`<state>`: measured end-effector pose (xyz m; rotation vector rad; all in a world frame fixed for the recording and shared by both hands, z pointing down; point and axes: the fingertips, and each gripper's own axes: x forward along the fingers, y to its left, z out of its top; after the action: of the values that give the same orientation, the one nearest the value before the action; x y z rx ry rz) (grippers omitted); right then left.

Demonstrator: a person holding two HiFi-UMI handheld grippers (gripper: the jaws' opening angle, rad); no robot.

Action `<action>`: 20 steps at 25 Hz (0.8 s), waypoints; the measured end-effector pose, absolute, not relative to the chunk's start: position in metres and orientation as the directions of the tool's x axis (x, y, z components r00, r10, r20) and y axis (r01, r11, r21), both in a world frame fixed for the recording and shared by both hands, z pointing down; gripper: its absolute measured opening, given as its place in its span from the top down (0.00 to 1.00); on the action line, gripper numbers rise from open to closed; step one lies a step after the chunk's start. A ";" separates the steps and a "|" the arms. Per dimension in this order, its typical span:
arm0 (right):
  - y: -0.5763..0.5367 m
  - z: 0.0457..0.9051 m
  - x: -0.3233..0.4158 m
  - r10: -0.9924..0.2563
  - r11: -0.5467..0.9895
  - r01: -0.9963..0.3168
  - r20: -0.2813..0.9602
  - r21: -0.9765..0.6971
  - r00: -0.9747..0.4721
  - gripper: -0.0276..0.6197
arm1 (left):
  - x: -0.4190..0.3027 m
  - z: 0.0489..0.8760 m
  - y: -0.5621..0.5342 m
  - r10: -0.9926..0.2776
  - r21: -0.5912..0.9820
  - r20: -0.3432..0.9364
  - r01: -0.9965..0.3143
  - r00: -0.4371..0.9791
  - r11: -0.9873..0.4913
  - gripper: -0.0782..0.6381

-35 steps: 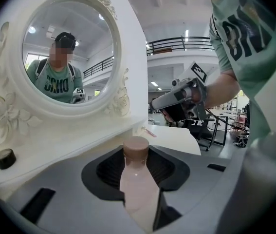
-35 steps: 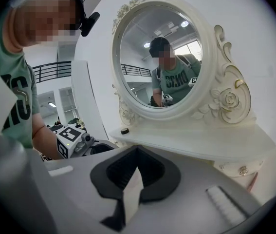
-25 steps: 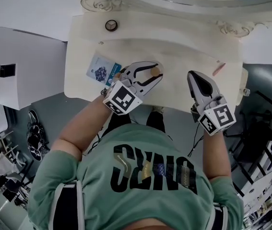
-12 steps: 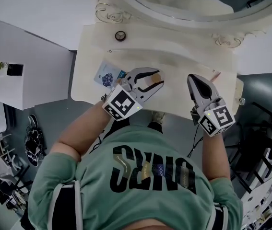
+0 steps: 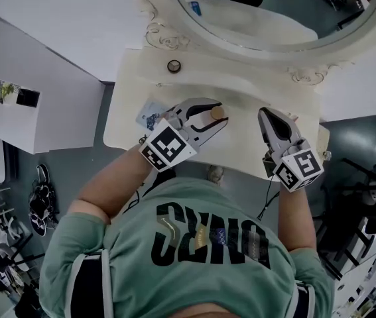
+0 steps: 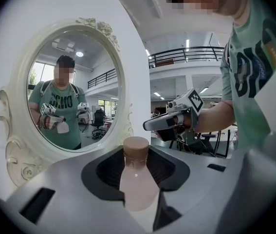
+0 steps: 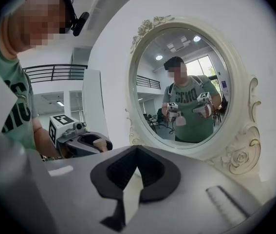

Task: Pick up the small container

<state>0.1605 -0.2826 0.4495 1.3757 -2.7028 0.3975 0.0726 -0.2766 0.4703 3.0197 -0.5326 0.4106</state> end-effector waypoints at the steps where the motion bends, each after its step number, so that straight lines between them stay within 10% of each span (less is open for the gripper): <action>1: -0.283 0.445 0.160 -0.782 0.565 -0.802 0.186 -0.191 -0.595 0.95 | 0.072 0.465 -0.277 -0.329 0.003 0.264 -0.341 0.907 -0.940 0.69; 20: -0.301 0.353 0.142 -0.751 0.639 -0.758 0.106 -0.129 -0.652 0.95 | 0.059 0.366 -0.298 -0.349 0.014 0.233 -0.362 0.908 -0.932 0.69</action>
<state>0.1418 -0.3015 0.3533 1.2920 -2.8059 0.2509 0.0592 -0.2982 0.3663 3.0125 -0.5622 0.3527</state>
